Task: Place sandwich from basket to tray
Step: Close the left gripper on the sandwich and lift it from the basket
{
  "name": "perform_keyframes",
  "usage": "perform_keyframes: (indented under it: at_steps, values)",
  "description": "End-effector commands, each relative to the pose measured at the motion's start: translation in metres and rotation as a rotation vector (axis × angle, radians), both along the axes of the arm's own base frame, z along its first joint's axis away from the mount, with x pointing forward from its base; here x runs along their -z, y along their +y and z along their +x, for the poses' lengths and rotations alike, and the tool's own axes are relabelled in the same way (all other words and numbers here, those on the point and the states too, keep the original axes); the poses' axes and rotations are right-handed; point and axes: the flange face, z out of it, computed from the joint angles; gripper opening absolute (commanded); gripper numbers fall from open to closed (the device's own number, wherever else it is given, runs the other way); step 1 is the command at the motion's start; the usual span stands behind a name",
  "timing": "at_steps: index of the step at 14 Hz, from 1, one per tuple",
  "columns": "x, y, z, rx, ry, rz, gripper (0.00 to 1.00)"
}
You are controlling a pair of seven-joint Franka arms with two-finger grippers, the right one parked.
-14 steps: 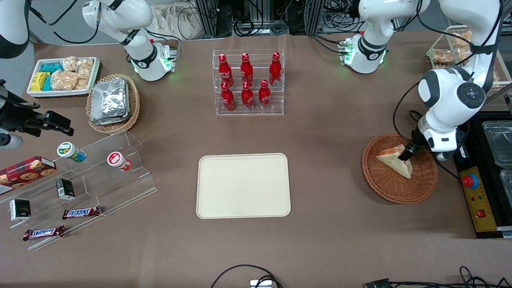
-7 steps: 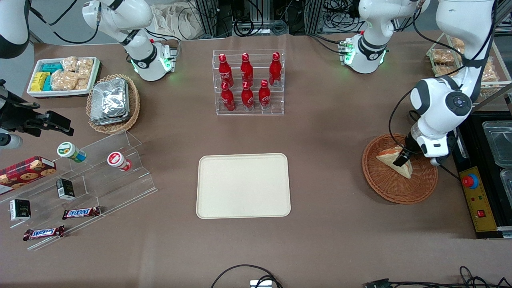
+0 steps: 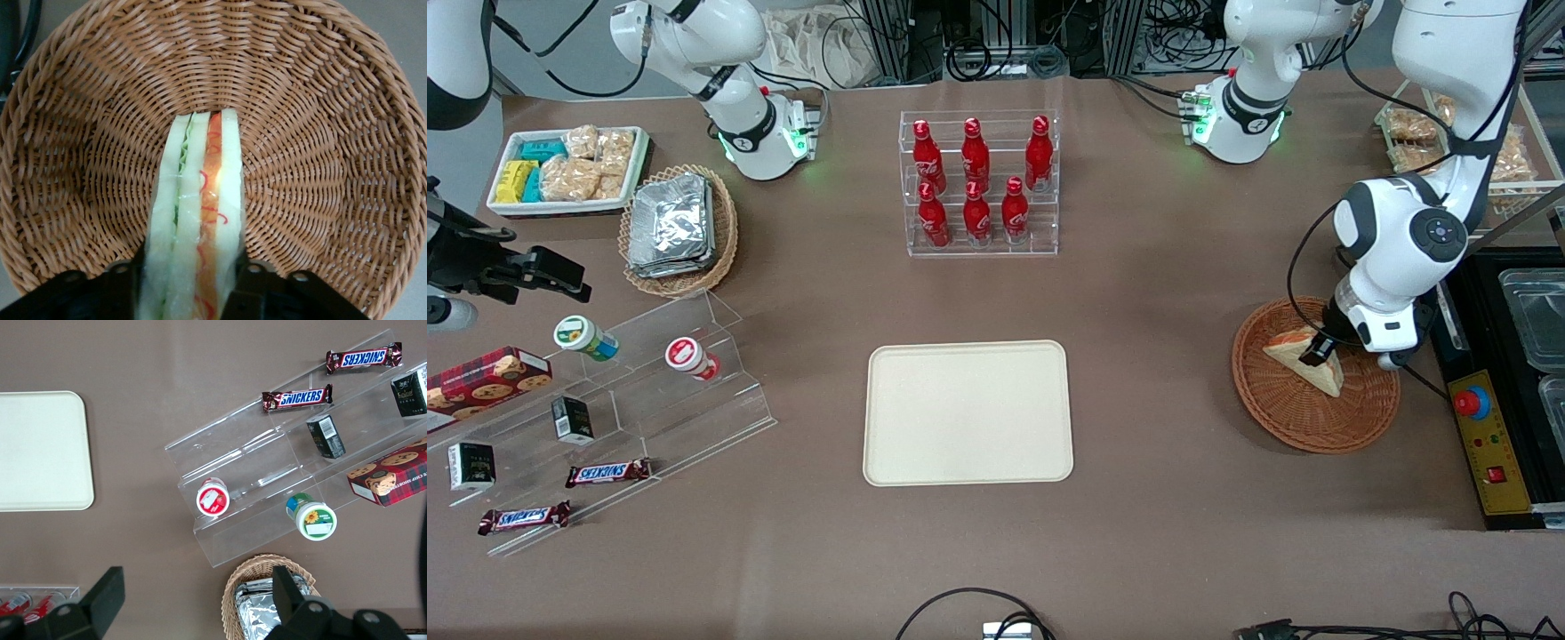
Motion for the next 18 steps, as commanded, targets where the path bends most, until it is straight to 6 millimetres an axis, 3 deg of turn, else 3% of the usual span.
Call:
perform_keyframes:
  at_steps: [1, 4, 9, 15, 18]
  values:
    - [-0.005, -0.003, -0.003, -0.014, -0.025, 0.005, 0.25]
    - [-0.018, -0.004, 0.000, 0.001, -0.042, 0.009, 0.25]
    - [-0.071, -0.007, 0.007, 0.189, -0.023, 0.036, 0.25]
    - [-0.128, -0.053, 0.039, 0.403, 0.045, 0.038, 0.25]
    - [-0.166, -0.063, 0.055, 0.512, 0.053, 0.045, 0.25]
